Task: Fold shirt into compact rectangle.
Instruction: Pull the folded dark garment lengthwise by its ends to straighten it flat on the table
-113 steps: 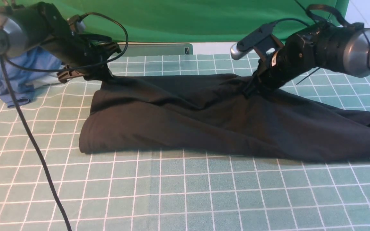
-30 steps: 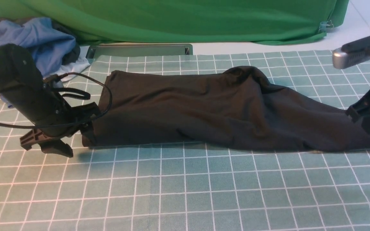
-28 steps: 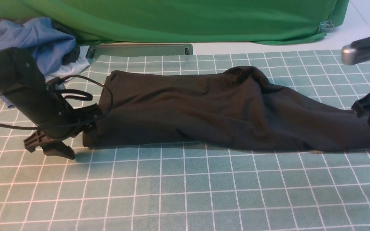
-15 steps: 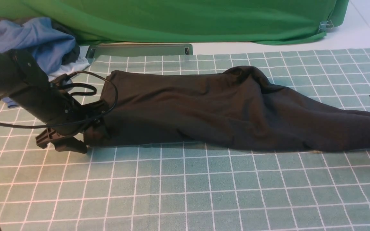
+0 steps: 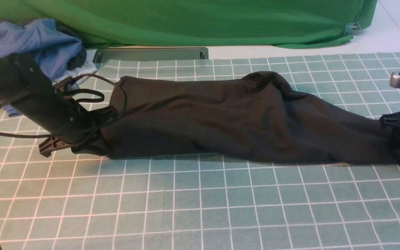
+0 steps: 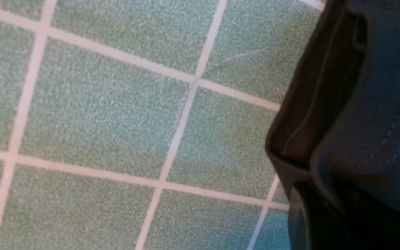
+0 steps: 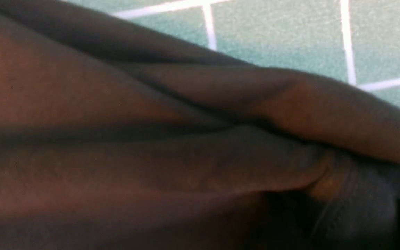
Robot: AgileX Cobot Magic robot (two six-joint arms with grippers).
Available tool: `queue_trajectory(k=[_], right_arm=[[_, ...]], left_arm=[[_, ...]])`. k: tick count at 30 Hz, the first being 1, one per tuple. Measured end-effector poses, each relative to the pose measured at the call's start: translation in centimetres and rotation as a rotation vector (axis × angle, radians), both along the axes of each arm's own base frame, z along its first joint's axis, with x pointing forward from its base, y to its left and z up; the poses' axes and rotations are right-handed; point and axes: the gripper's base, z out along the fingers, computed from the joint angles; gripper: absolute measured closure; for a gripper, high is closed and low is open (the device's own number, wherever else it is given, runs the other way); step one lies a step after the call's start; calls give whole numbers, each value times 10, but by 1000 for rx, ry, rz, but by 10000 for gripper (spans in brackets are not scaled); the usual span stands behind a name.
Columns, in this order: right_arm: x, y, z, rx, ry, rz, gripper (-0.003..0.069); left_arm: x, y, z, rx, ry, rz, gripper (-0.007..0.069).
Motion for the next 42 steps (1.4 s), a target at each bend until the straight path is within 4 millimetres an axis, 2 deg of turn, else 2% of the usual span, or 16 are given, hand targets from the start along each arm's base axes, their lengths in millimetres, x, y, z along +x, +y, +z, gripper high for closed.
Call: queue_trajectory(k=[2,4,8,10,13,18,22,26,28,29,30,32,34,35,38,42], right_arm=[[-1,0,0,-6,6,17,543],[-4,-1,4,-24,29,43,596],[-15,-6,17,-47,97,56,610],[-24,-13,30,-50,117,31,610],[-33,-25,39,-46,134,-6,610],[-37,-39,39,-35,130,-52,608],[-36,-42,39,-38,110,-60,566],[-37,-44,40,-58,121,-44,397],[-39,-44,39,-60,134,-42,292],[-39,-44,39,-60,135,-42,274],[-39,-44,40,-59,144,-44,211],[-40,-45,41,-58,150,-47,165],[-38,-46,43,-53,144,-53,144],[-38,-46,43,-52,141,-53,141],[-35,-43,44,-13,99,-74,131],[-29,-43,39,1,67,-80,121]], left_arm=[[-1,0,1,3,3,-10,606],[-5,1,5,22,22,-46,606],[-15,3,16,58,62,-103,606],[-22,4,28,78,67,-104,606],[-25,5,38,80,49,-84,606],[-32,3,35,67,100,-93,606],[-38,2,27,65,135,-95,606],[-39,3,26,70,137,-93,596],[-41,3,26,65,171,-82,559],[-42,3,27,64,177,-82,555],[-42,3,30,55,208,-77,518],[-42,2,38,47,233,-87,466],[-38,2,48,41,240,-95,400],[-38,2,50,40,240,-97,393],[-27,1,72,38,193,-103,274],[-20,1,86,41,136,-97,183]])
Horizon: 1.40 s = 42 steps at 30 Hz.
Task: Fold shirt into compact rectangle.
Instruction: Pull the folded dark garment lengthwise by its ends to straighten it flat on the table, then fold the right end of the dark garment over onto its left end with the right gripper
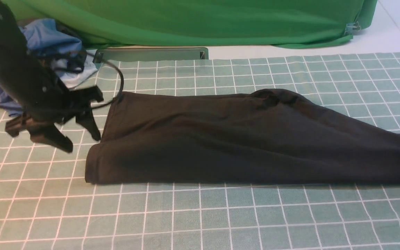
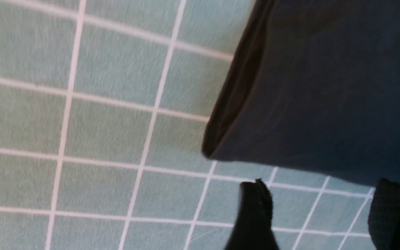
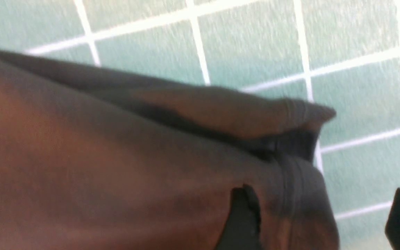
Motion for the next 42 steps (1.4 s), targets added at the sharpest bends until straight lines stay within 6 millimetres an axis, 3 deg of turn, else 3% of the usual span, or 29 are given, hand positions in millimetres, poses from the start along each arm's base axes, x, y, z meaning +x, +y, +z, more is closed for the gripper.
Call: queue_trajectory(k=[7,10,13,17,18,19,23,26,33,38,42], right_arm=[[8,-2,-37,33,74,-7,90],[10,-2,-39,41,73,-13,106],[11,0,-40,57,67,-23,189],[12,2,-40,84,61,-34,370],[12,3,-39,90,59,-26,503],[13,2,-39,89,59,-14,540],[17,0,-31,86,72,30,569],[20,-8,-15,66,73,38,570],[9,-25,21,13,35,11,570],[8,-20,38,-1,1,21,570],[9,-14,44,-9,-15,37,570]], left_arm=[[5,0,2,2,-46,14,138],[7,1,2,5,-77,22,138],[8,1,3,5,-81,22,138],[6,1,2,6,-68,5,138],[6,1,2,9,-64,-12,138],[5,1,3,15,-61,-19,138],[5,5,2,64,-51,-11,138],[1,10,1,116,-5,4,148],[-3,11,1,120,38,-21,275],[-2,-1,6,-14,7,-24,468],[9,-11,5,-133,-77,-19,568]])
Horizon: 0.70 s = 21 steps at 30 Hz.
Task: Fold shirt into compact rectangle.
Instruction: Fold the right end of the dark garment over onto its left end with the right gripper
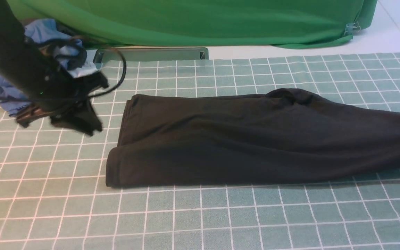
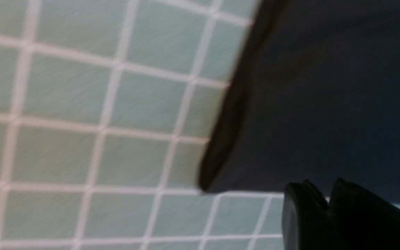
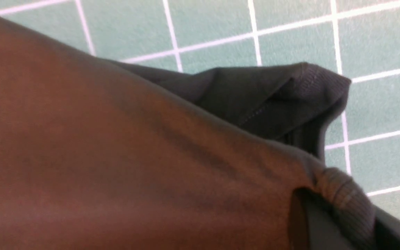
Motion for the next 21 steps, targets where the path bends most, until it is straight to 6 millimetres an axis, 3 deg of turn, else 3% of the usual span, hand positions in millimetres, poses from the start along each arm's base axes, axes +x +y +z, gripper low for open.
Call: queue_trajectory(k=[4,14,17,21], right_arm=[[1,2,0,0,0,3,570],[1,3,0,2,-2,-24,570],[1,3,0,2,-2,-25,570],[1,3,0,2,-3,-25,570]], left_arm=[[8,-5,-10,-53,-7,-11,577],[7,-7,-99,-81,214,-68,589],[2,-4,-104,-42,254,-103,589],[1,0,-93,-1,322,-161,589]])
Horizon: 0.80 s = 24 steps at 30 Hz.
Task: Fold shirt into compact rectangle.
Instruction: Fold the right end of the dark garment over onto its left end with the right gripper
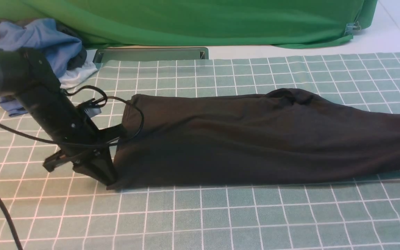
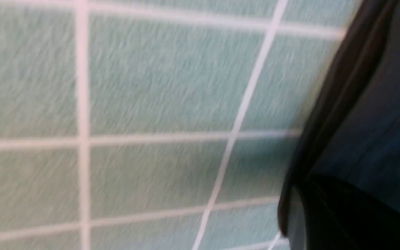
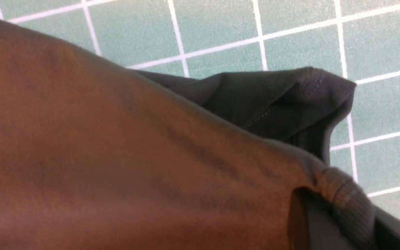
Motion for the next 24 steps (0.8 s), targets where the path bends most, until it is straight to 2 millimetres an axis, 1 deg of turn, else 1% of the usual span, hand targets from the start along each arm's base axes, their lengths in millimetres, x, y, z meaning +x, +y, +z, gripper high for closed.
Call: queue_trajectory(k=[3,6,9,11,12,13,15,17,18,19,20,24], right_arm=[[0,0,0,0,1,0,570],[0,1,1,8,7,-4,570],[0,4,6,51,12,-15,570],[4,10,16,84,3,-12,570],[5,11,19,84,1,-9,570],[9,18,26,92,-14,0,570],[18,34,39,90,-53,36,570],[25,55,50,91,-86,69,570],[26,60,52,92,-93,77,570],[30,85,60,102,-119,108,570],[32,102,65,109,-132,130,570],[32,178,78,144,-171,241,570]], left_arm=[[6,4,15,49,-34,14,589],[5,7,33,79,-86,15,589],[-2,11,58,115,-158,3,589],[-11,12,82,127,-227,1,589],[-13,12,84,129,-231,2,589],[-18,13,97,134,-268,-3,589],[-25,16,111,147,-312,-10,589],[-28,23,119,152,-340,11,589],[-29,24,119,153,-341,14,589],[-29,35,121,154,-346,46,589],[-29,42,121,154,-345,67,589],[-29,67,122,118,-368,161,589]])
